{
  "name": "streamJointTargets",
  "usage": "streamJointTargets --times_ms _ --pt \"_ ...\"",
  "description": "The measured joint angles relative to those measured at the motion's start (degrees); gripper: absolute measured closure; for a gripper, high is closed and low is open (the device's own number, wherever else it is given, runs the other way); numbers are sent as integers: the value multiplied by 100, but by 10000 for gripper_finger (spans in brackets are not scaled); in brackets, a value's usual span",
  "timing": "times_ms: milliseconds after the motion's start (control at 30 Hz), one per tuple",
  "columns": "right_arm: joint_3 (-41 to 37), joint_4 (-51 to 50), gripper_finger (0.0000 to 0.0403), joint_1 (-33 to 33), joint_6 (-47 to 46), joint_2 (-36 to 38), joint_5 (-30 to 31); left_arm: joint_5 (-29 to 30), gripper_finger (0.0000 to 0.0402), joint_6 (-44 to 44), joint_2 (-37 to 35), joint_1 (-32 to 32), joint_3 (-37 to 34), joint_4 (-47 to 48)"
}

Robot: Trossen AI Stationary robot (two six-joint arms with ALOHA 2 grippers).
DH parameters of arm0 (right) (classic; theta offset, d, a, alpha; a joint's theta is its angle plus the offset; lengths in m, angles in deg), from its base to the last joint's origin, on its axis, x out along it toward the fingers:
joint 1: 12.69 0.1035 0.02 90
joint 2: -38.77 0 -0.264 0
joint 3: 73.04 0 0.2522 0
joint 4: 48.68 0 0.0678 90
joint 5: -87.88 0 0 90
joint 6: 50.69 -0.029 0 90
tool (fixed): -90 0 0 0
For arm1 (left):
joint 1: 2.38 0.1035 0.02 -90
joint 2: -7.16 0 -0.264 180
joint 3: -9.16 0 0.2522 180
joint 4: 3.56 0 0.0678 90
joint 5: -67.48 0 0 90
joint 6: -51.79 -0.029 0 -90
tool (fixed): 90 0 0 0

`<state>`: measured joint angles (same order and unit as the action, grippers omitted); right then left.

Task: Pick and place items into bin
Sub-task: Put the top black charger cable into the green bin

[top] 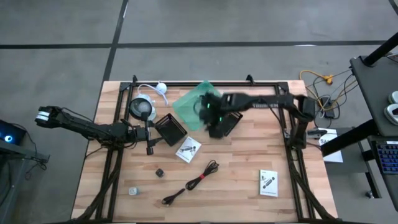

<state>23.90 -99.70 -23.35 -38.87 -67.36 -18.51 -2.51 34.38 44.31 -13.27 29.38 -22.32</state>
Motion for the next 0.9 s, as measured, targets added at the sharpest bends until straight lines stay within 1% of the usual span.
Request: streamJointTargets --times_ms 133,200,300,400,533,667,800,900 --pt "-1 -307 250 790 737 2 5 0 213 2 -2 0 0 1" --pt "-20 -482 250 1149 1034 2 128 0 213 2 -2 0 0 0" --pt "-46 -431 248 1607 1063 -3 486 -1 213 2 -4 0 0 1" --pt "-46 -392 236 1920 1037 -55 780 -1 213 2 -4 0 0 0" --pt "-127 -280 205 2095 1024 -112 943 -1 213 2 -7 0 0 1" --pt "-348 1 174 2090 906 -188 994 0 213 2 -4 0 0 -1" --pt "-525 125 156 2090 877 -319 991 1 213 2 -4 0 0 5" --pt "-577 170 150 2090 852 -481 869 -1 213 2 7 0 0 -3"
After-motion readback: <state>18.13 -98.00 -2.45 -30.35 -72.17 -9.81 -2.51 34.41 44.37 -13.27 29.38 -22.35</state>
